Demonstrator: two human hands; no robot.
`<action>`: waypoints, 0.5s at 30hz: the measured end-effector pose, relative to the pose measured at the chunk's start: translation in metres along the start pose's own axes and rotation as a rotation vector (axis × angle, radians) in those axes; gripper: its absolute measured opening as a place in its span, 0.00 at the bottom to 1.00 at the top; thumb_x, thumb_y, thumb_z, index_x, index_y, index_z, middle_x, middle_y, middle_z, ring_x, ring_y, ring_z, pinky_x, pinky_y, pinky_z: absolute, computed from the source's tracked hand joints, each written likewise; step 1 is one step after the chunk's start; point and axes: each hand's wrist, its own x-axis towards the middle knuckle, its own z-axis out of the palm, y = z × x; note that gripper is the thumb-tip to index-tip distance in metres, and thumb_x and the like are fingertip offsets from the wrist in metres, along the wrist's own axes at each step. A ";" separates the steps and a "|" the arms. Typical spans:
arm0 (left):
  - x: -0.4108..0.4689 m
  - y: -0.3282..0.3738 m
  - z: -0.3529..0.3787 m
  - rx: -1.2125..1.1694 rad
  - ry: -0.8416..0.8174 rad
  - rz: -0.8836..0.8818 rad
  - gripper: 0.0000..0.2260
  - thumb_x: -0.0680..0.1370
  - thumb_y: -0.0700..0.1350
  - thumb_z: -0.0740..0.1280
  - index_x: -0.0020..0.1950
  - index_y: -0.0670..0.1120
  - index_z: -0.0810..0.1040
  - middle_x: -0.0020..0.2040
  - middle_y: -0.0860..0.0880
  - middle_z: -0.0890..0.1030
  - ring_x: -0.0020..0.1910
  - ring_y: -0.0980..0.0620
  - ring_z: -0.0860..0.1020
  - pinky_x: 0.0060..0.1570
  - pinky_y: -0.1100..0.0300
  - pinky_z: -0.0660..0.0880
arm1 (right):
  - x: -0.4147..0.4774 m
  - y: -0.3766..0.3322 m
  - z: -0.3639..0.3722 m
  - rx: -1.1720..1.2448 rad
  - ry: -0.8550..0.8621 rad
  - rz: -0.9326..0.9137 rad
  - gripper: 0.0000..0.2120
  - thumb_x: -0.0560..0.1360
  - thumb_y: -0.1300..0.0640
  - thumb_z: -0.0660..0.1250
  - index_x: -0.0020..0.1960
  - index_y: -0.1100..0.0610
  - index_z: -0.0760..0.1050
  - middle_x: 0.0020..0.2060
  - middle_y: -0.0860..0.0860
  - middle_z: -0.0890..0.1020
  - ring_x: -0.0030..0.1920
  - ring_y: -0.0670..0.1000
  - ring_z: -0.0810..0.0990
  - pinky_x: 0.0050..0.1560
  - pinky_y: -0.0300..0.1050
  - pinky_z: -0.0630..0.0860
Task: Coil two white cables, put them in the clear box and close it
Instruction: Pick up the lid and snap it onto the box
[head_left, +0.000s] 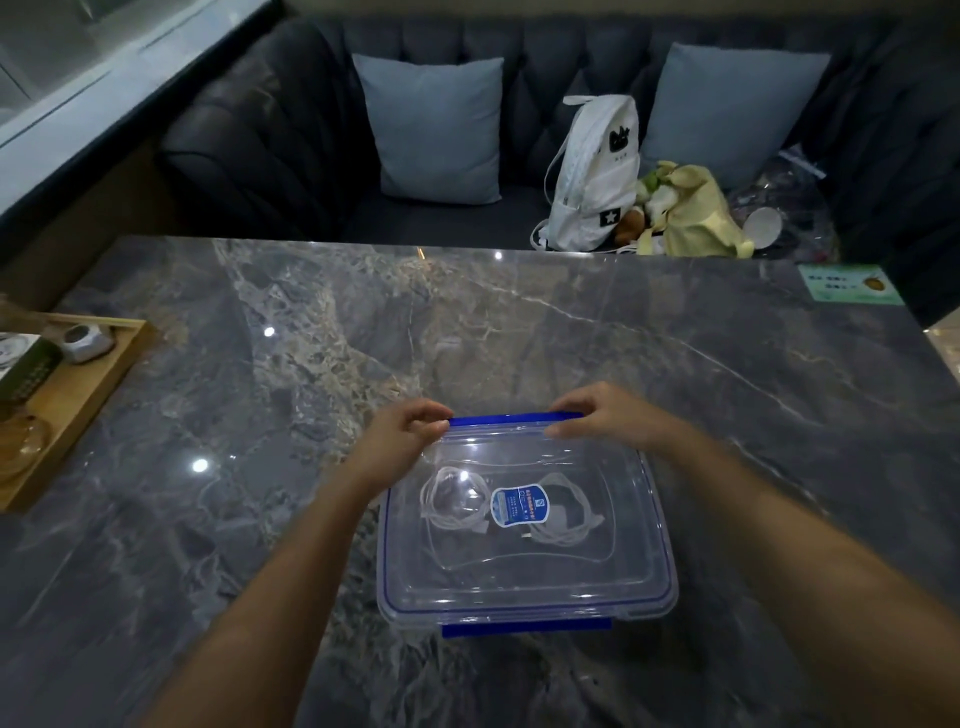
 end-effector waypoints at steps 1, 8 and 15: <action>-0.005 0.008 0.003 0.205 0.056 0.041 0.08 0.76 0.40 0.65 0.53 0.45 0.81 0.49 0.47 0.82 0.48 0.50 0.79 0.52 0.56 0.74 | 0.003 -0.004 0.004 -0.061 -0.006 -0.010 0.16 0.70 0.50 0.71 0.55 0.56 0.78 0.46 0.49 0.81 0.46 0.48 0.79 0.46 0.39 0.73; -0.100 0.043 0.077 0.761 0.101 0.908 0.09 0.72 0.50 0.65 0.47 0.46 0.79 0.44 0.49 0.83 0.43 0.49 0.80 0.47 0.56 0.76 | 0.004 -0.004 0.022 -0.105 0.095 -0.058 0.15 0.68 0.46 0.71 0.52 0.50 0.77 0.46 0.49 0.81 0.47 0.49 0.79 0.50 0.45 0.75; -0.127 0.005 0.109 1.141 -0.076 0.893 0.25 0.71 0.58 0.66 0.63 0.45 0.75 0.60 0.47 0.81 0.60 0.48 0.78 0.62 0.49 0.72 | 0.001 -0.006 0.024 -0.111 0.111 -0.071 0.15 0.69 0.47 0.71 0.53 0.52 0.77 0.48 0.52 0.81 0.48 0.51 0.79 0.53 0.50 0.75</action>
